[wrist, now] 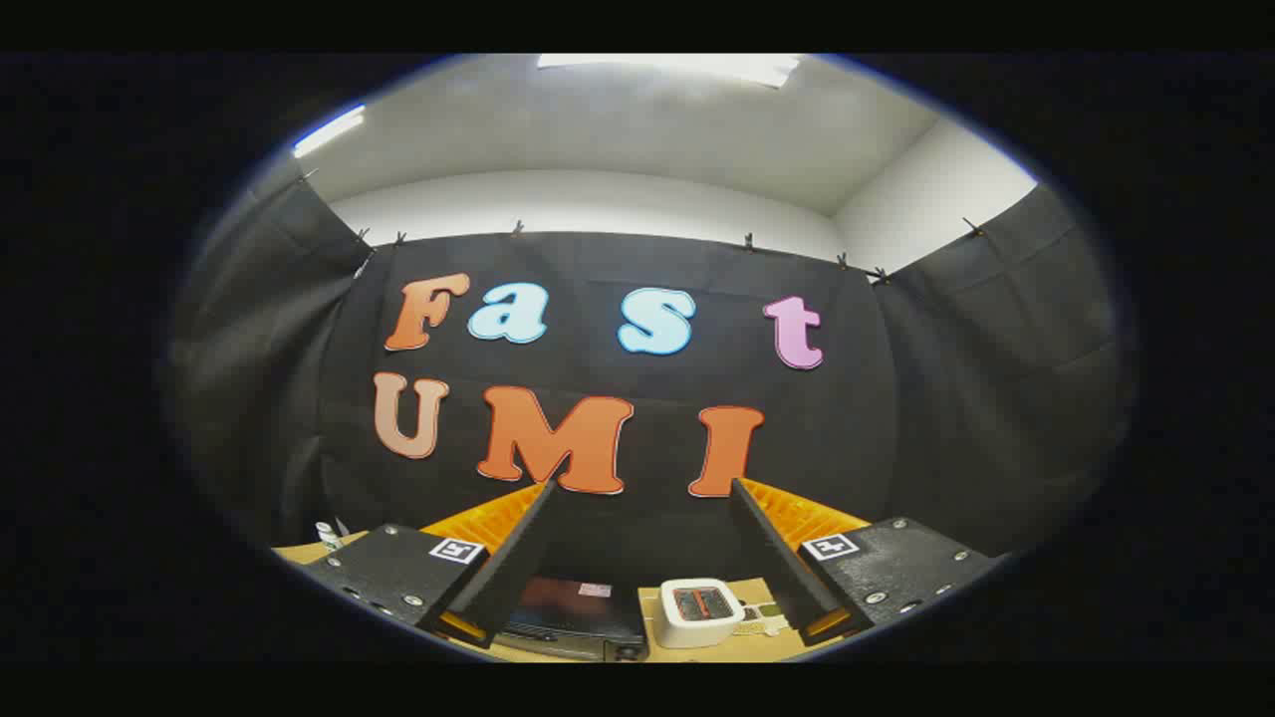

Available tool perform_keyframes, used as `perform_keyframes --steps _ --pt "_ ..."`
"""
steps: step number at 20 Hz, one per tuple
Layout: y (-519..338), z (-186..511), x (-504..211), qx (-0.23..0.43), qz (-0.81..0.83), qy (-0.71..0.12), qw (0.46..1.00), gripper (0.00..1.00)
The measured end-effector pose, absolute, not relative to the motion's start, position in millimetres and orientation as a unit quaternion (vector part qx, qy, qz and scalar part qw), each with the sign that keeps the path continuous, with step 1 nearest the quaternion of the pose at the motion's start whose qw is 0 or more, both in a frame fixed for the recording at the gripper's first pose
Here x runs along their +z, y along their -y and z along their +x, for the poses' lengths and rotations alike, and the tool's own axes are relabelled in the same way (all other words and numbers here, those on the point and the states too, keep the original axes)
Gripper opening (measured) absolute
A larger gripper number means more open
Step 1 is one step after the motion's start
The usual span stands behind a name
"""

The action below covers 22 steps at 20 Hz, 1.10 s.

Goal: Open the toaster oven, put the food inside, and close the toaster oven door.

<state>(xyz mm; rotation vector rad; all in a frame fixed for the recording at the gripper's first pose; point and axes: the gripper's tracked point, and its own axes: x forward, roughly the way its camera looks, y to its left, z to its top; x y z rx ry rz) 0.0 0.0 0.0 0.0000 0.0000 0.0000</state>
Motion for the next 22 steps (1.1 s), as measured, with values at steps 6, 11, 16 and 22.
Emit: perform_keyframes --steps 6,11,16,22 --pt "-5 3 0 0.005 0.007 0.002 1.0 1.0" --pt "-12 5 -5 0.015 0.01 -0.001 1.0 1.0" --pt "-22 7 -25 0.023 0.013 -0.017 0.999 1.0" --pt "-61 12 -95 0.055 0.043 -0.082 0.994 1.0"
